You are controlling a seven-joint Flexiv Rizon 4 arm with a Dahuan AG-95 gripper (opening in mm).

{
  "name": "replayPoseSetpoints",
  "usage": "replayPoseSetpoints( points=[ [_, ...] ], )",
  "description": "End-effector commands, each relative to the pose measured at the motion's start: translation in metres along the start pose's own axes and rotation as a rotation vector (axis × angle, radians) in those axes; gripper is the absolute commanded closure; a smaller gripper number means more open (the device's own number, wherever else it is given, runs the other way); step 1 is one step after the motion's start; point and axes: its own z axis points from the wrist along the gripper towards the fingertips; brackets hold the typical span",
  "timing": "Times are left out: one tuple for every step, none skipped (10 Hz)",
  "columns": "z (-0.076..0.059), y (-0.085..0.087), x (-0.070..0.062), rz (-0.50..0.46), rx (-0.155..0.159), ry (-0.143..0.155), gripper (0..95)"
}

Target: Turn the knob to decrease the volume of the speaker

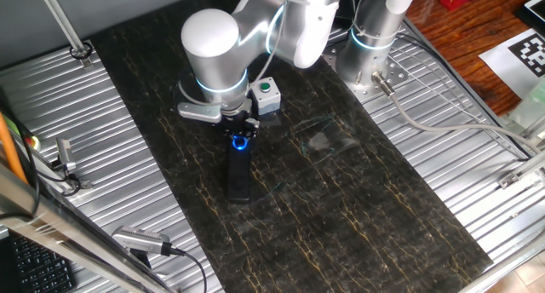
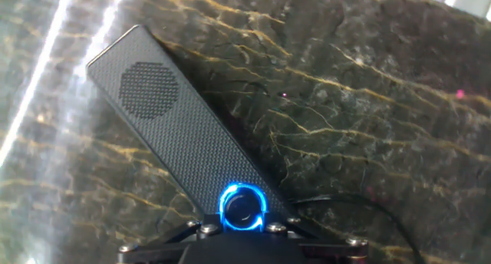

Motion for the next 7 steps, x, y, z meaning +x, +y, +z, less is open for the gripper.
replayPoseSetpoints(
  points=[
    [0.0003,0.0009,0.0004,-0.158,0.007,-0.011,95.0],
    [0.0002,0.0009,0.0004,-0.172,0.009,-0.012,95.0],
    [0.0002,0.0009,0.0004,-0.178,0.011,-0.014,95.0],
    [0.0002,0.0009,0.0004,-0.179,0.011,-0.015,95.0],
    [0.0003,0.0009,0.0004,-0.177,0.011,-0.016,95.0],
    [0.0007,0.0009,0.0003,-0.175,0.010,-0.017,95.0],
    [0.0007,0.0009,0.0003,-0.175,0.010,-0.017,95.0]
  ],
)
